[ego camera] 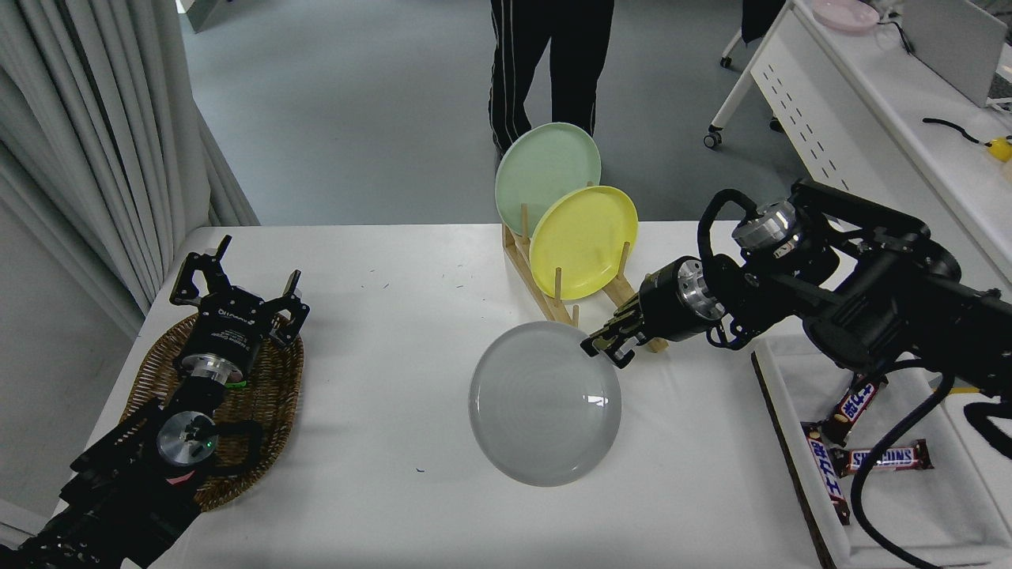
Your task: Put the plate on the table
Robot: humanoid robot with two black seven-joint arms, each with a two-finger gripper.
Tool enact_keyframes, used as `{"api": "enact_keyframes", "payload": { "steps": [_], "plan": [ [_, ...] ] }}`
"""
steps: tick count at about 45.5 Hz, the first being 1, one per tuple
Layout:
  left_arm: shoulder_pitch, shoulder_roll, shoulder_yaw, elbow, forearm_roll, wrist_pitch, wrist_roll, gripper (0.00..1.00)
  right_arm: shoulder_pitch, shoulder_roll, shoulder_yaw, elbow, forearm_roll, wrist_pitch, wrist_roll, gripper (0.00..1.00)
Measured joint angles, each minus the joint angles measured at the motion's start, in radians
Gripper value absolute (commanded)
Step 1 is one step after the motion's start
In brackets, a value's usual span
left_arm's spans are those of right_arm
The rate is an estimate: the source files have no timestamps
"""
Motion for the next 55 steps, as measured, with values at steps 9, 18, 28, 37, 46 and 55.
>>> {"api": "enact_keyframes", "payload": {
  "steps": [9,18,28,37,46,55],
  "plan": [
    [0.000,0.000,0.000,0.000,0.000,0.000,0.000,1.00,-0.082,0.031,0.030,-0.051,0.028,-0.004,0.002,0.00],
    [0.000,0.000,0.000,0.000,0.000,0.000,0.000,1.00,-0.135,0.081,0.043,-0.116,0.029,-0.005,0.003,0.00],
    [0.000,0.000,0.000,0.000,0.000,0.000,0.000,1.00,-0.179,0.121,0.050,-0.153,0.015,-0.006,0.003,0.00],
    [0.000,0.000,0.000,0.000,0.000,0.000,0.000,1.00,-0.209,0.143,0.053,-0.168,0.004,-0.006,0.003,0.00],
    [0.000,0.000,0.000,0.000,0.000,0.000,0.000,1.00,-0.227,0.162,0.058,-0.200,-0.013,-0.006,0.003,0.00],
    [0.000,0.000,0.000,0.000,0.000,0.000,0.000,1.00,-0.235,0.174,0.067,-0.225,-0.026,-0.006,0.002,0.00]
  ]
}}
